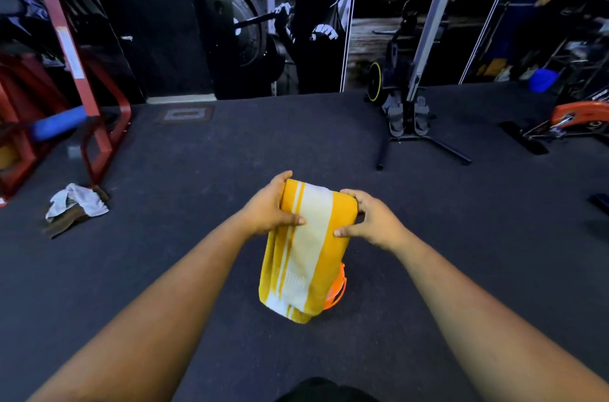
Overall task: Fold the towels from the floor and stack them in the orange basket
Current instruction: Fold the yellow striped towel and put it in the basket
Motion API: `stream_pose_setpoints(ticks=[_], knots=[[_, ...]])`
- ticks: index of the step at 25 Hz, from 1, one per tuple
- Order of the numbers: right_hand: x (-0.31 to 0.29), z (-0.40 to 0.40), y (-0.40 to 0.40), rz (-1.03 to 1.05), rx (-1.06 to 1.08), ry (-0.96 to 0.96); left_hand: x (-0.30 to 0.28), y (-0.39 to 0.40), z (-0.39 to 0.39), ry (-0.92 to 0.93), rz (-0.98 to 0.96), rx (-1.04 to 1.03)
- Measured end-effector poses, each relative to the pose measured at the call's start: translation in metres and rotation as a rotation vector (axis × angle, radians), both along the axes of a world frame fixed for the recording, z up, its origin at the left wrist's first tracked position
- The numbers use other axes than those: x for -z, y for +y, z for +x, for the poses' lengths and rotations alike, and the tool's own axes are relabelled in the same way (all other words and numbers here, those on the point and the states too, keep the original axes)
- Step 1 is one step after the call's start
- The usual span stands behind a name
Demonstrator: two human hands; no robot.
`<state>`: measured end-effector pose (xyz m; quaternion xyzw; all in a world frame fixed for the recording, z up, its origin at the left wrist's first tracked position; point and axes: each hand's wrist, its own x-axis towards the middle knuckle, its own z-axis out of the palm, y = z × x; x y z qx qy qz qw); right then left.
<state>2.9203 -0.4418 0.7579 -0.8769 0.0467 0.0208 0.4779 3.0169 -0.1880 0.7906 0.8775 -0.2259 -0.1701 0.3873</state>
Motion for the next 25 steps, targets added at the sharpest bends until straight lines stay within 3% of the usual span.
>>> stream_pose_setpoints(ticks=[3,5,6,7,10,12,15,20,22,25], knots=[[-0.012,0.010,0.000,-0.231,0.104,-0.141,-0.027,-0.002,0.000,-0.296,0.177,-0.021],[-0.022,0.015,0.000,-0.239,0.157,-0.229,-0.041,0.001,0.002,-0.523,0.263,-0.057],[-0.026,0.017,0.000,-0.194,0.170,-0.278,-0.044,0.004,0.003,-0.556,0.217,-0.070],[-0.033,0.017,0.002,-0.097,0.177,-0.321,-0.046,0.008,0.005,-0.488,0.092,-0.078],[-0.050,0.015,0.022,0.474,0.196,-0.335,-0.045,0.004,-0.007,0.045,-0.504,-0.143],[-0.045,0.011,0.038,0.752,0.194,-0.278,-0.039,-0.008,-0.016,0.140,-0.655,-0.246],[-0.011,-0.005,0.053,0.781,0.129,-0.144,-0.040,-0.019,-0.022,0.140,-0.729,-0.385],[0.043,-0.029,0.071,0.760,-0.059,0.148,-0.037,-0.002,-0.004,0.369,-0.915,-0.623],[0.045,-0.028,0.074,0.810,0.081,0.175,-0.030,0.009,0.004,0.414,-0.959,-0.725],[0.041,-0.016,0.070,1.005,0.383,0.063,-0.013,0.032,0.011,0.554,-1.141,-0.814]])
